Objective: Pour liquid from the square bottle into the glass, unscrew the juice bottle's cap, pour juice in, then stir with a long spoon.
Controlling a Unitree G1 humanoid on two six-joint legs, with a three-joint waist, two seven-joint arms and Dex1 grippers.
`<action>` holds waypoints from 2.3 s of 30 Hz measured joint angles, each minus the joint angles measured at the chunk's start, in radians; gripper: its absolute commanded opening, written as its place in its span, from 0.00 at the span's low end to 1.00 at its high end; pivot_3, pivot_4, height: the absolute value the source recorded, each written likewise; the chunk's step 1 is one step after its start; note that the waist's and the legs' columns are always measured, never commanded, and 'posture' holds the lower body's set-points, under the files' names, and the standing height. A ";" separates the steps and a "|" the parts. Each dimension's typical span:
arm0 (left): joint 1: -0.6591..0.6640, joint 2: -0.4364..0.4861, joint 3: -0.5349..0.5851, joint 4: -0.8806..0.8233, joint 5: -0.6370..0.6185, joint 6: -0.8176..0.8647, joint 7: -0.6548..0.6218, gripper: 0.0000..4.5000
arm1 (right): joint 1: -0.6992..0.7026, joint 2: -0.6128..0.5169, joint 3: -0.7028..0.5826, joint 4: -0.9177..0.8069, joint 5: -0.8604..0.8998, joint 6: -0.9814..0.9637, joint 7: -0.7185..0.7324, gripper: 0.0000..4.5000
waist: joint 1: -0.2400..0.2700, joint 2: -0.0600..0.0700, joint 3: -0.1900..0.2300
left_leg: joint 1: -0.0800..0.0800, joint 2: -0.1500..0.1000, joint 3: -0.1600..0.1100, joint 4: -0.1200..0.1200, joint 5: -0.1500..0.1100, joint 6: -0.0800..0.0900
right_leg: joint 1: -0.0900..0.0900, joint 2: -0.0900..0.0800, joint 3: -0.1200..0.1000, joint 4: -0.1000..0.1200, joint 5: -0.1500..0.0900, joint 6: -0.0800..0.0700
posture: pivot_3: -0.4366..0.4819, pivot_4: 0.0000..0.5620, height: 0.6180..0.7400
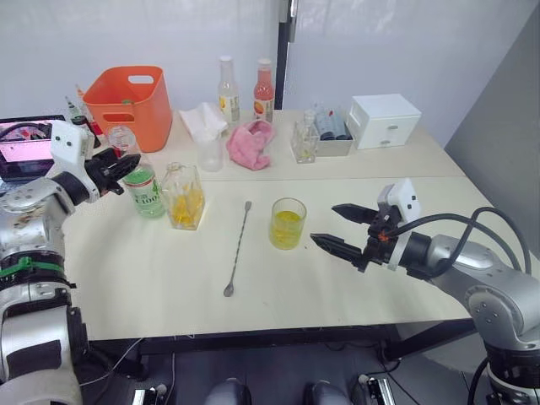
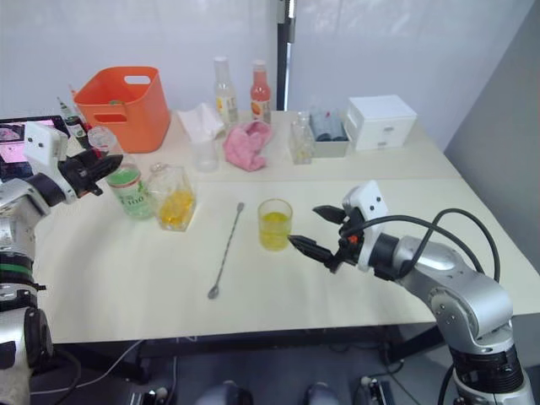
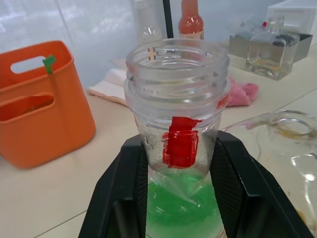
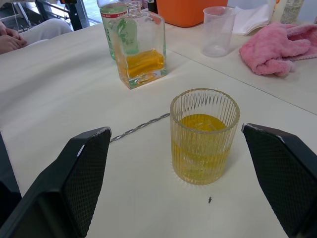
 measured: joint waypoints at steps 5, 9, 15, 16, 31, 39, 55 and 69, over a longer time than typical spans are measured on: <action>-0.030 -0.015 0.002 0.085 0.000 -0.050 0.011 0.32 | 0.001 0.000 -0.001 -0.012 0.003 0.005 -0.022 0.99 | 0.000 0.000 0.000 | 0.000 0.000 0.000 0.000 0.000 0.000 | 0.000 0.000 0.000 0.000 0.000 0.000 | 0.48 0.27 1.00; -0.036 -0.017 0.008 0.109 -0.008 -0.056 0.012 0.41 | 0.002 0.000 -0.010 -0.017 0.012 0.021 -0.034 1.00 | 0.001 0.000 0.000 | 0.000 0.001 0.000 0.001 0.000 0.000 | 0.001 0.000 0.000 0.001 0.000 0.000 | 0.48 0.27 1.00; -0.036 -0.020 0.017 0.128 -0.021 -0.054 0.015 0.89 | 0.002 0.000 -0.018 -0.021 0.022 0.024 -0.041 1.00 | 0.001 0.000 0.000 | 0.001 0.001 0.000 0.000 0.000 0.000 | 0.000 0.000 0.000 0.001 0.000 0.000 | 0.48 0.27 1.00; -0.036 -0.020 0.020 0.128 -0.023 -0.053 0.012 0.96 | 0.002 0.000 -0.018 -0.021 0.022 0.024 -0.042 1.00 | 0.001 0.000 0.000 | 0.000 0.001 0.000 0.000 0.000 0.000 | 0.000 0.000 0.000 0.001 0.000 0.000 | 0.48 0.27 1.00; 0.310 0.113 0.195 -0.234 -0.189 0.191 -0.082 1.00 | 0.134 -0.045 -0.147 -0.010 0.029 0.025 -0.061 1.00 | -0.011 0.000 0.000 | 0.001 0.004 -0.001 -0.001 0.000 0.000 | 0.000 0.000 0.000 0.000 0.000 0.000 | 0.48 0.27 1.00; 0.695 0.132 0.345 -0.536 -0.275 0.319 -0.108 1.00 | 0.348 -0.056 -0.337 0.047 -0.024 0.016 -0.077 1.00 | 0.004 0.000 0.000 | 0.003 0.003 -0.001 -0.001 -0.001 0.000 | 0.001 -0.003 0.001 0.000 0.000 0.000 | 0.48 0.27 1.00; 1.006 0.052 0.414 -0.675 -0.261 0.231 -0.114 1.00 | 0.437 -0.111 -0.456 0.220 -0.184 -0.056 -0.053 1.00 | 0.003 0.000 0.000 | 0.009 0.004 0.000 -0.004 -0.002 0.000 | 0.002 -0.004 0.003 0.000 -0.002 -0.004 | 0.48 0.27 1.00; 1.064 -0.188 0.302 -1.054 -0.322 0.378 0.105 1.00 | 0.261 -0.086 -0.309 0.126 -0.050 -0.055 0.099 1.00 | 0.005 0.000 0.000 | 0.009 0.003 -0.001 -0.004 -0.002 0.000 | 0.003 -0.006 0.004 0.000 -0.002 -0.004 | 0.48 0.27 1.00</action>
